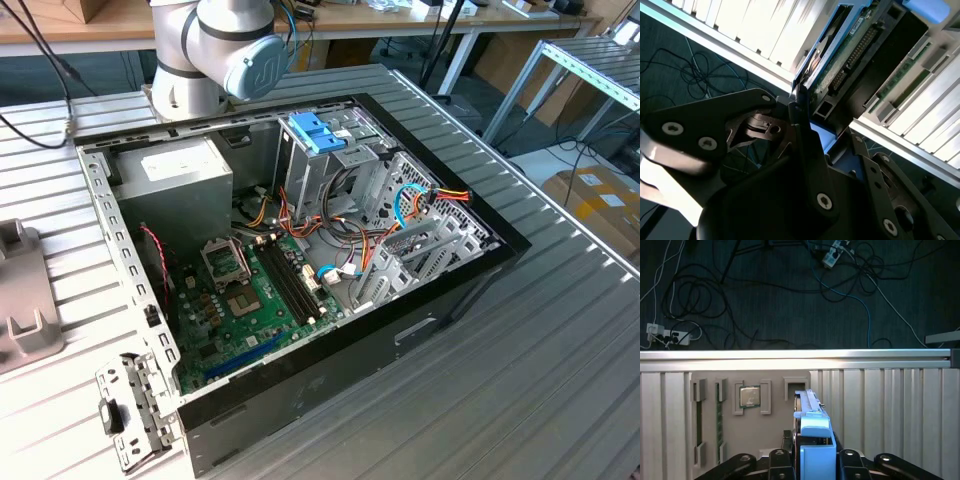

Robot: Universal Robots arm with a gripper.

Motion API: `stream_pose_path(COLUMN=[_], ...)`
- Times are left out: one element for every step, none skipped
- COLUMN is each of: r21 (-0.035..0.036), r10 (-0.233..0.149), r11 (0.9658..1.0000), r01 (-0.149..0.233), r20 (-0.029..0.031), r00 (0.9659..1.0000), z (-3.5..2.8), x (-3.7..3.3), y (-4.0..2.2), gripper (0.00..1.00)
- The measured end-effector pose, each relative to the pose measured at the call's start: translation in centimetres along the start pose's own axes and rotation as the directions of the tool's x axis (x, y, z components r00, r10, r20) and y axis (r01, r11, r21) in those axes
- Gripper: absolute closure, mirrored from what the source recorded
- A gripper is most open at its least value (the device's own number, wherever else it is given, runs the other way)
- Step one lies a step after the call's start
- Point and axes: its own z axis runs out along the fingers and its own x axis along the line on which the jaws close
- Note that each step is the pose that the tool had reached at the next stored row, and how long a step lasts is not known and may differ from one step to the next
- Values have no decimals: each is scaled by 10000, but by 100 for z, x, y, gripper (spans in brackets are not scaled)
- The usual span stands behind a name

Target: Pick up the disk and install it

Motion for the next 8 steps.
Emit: stream_pose_path(r21=[-1,0,1,-1,-1,-1,-2,-1], r10=[-1,0,0,0,0,0,0,0], r11=[10000,10000,10000,10000,10000,10000,10000,10000], r01=[1,0,0,0,0,0,0,0], r20=[0,0,0,0,0,0,0,0], r00=[10000,10000,10000,10000,10000,10000,10000,10000], z=[-13,-22,-29,-39,-51,-59,-75,-83], x=[-1,-1,-2,-2,-3,-3,-5,-5], y=[0,0,0,0,0,0,0,0], gripper=[63,63,63,63,63,63,63,63])
